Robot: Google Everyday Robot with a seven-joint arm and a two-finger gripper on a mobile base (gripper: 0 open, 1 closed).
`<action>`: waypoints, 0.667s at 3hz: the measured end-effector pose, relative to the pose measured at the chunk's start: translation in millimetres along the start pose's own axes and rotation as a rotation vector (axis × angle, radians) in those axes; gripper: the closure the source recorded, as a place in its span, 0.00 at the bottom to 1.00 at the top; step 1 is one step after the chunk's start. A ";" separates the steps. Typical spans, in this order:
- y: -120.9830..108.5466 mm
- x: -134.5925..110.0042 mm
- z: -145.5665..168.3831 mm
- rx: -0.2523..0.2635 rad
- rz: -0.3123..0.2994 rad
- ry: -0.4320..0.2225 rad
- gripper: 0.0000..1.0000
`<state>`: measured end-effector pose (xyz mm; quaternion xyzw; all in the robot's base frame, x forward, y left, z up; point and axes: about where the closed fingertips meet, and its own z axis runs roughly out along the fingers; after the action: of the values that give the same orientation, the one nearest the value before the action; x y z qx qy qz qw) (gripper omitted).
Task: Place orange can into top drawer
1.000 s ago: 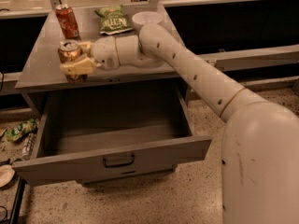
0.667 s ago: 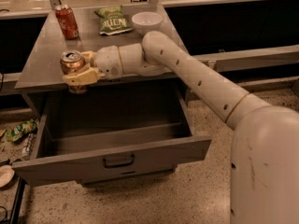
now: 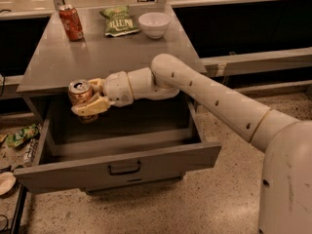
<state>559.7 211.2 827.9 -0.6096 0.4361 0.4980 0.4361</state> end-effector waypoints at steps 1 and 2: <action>5.5 13.4 3.2 0.017 0.021 -0.026 1.00; 19.8 38.8 7.5 0.031 0.040 -0.041 1.00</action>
Offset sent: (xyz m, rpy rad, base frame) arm -0.0267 -0.0084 -0.0752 0.0472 0.0692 -0.0601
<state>543.7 209.9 786.7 -0.5838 0.4467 0.5121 0.4443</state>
